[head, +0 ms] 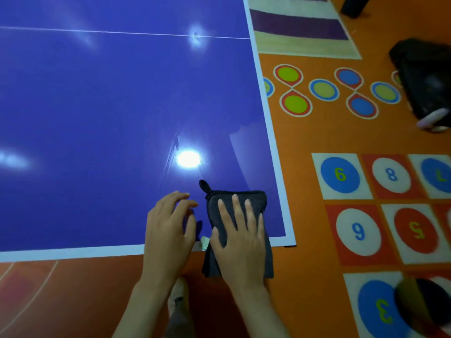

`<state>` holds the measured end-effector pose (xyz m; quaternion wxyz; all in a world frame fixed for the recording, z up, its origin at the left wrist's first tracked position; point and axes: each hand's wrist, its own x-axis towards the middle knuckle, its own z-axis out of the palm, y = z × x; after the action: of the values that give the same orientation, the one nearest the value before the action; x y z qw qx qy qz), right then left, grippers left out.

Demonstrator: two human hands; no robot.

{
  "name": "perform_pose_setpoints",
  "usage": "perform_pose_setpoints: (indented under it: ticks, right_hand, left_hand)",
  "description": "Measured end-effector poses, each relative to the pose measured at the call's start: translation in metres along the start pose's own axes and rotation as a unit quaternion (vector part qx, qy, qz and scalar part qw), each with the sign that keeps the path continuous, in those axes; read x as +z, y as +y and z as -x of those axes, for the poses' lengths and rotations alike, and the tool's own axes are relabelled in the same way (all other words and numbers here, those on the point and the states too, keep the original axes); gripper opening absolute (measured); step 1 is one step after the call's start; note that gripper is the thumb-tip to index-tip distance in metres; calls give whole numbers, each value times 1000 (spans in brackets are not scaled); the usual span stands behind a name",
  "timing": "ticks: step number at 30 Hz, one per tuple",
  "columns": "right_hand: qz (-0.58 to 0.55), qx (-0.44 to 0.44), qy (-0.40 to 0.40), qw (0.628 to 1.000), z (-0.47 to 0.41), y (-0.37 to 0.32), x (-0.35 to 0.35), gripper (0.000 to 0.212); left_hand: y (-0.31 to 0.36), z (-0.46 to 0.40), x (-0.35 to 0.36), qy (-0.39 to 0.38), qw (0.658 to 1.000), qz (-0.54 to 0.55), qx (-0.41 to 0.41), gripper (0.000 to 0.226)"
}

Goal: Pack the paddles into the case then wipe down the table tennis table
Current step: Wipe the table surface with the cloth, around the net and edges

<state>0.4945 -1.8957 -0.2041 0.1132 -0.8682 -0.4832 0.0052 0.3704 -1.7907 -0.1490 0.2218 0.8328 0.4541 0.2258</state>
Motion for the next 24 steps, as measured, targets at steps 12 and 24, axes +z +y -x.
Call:
perform_pose_setpoints:
  ticks: [12,24]
  right_hand:
    - [6,64,4,998,-152,10,8,66]
    - [-7,75,39,996,-338,38,17,61]
  left_hand:
    - [7,-82,7,-9,999,51,-4,23]
    - [-2,-155,26,-41,996,56,53,30]
